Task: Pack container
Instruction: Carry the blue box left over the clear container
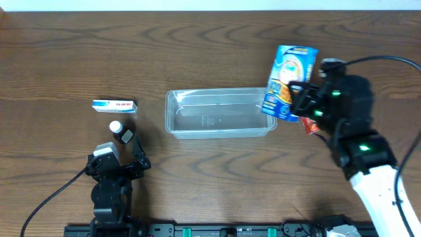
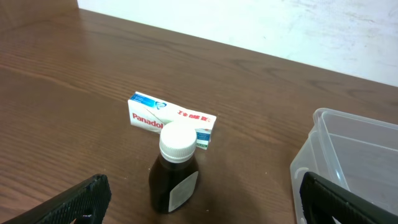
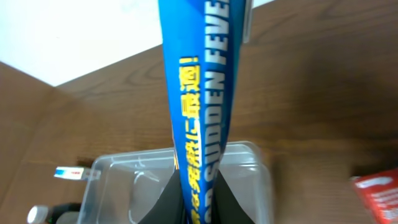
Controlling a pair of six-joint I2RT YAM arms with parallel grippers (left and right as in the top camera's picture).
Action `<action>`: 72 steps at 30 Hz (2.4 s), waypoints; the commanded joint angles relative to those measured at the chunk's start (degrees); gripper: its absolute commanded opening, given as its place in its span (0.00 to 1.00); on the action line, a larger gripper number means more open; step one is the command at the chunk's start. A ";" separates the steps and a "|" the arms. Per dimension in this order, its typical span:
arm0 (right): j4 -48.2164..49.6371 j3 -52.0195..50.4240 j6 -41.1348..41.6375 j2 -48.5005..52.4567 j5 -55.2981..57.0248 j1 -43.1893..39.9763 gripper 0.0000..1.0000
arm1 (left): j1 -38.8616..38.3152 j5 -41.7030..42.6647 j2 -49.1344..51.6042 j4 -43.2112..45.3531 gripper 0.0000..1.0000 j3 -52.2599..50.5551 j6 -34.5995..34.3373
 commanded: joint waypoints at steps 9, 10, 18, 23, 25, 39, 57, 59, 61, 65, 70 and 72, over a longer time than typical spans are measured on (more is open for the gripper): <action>8.44 0.94 18.99 12.87 31.26 20.22 0.02 | 0.33 -0.07 -0.35 -1.70 0.98 -0.85 -0.09; 8.90 0.94 20.79 14.08 32.92 21.38 0.02 | 0.33 -0.07 -0.35 -1.70 0.98 -0.85 -0.09; 9.40 0.94 32.26 21.09 43.28 27.34 0.01 | 0.33 -0.07 -0.35 -1.68 0.98 -0.85 -0.09; 9.40 0.94 34.10 22.32 45.53 28.74 0.01 | 0.33 -0.07 -0.35 -1.70 0.98 -0.85 -0.09; 9.40 0.94 34.10 22.32 46.56 29.11 0.01 | 0.33 -0.07 -0.35 -1.70 0.98 -0.85 -0.09; 8.74 4.81 30.60 22.32 57.75 34.47 0.01 | 0.31 -0.07 -0.35 -1.70 0.98 -0.85 -0.09; 13.62 5.18 24.26 22.91 54.36 36.85 0.01 | 0.33 -0.07 -0.35 -1.70 0.98 -0.85 -0.09; 15.56 5.18 18.82 23.58 54.29 36.83 0.01 | 0.31 -0.07 -0.35 -1.70 0.98 -0.85 -0.09; 18.05 5.18 14.21 24.35 54.01 36.85 0.01 | 0.33 -0.07 -0.35 -1.70 0.98 -0.85 -0.09; 23.26 5.18 3.43 24.57 53.05 37.40 0.01 | 0.33 -0.07 -0.35 -1.70 0.98 -0.85 -0.09; 25.16 5.18 -6.25 24.57 54.51 38.01 0.01 | 0.33 -0.07 -0.35 -1.70 0.98 -0.85 -0.09; 24.15 5.18 -7.32 24.57 54.77 38.12 0.01 | 0.31 -0.07 -0.35 -1.70 0.98 -0.85 -0.09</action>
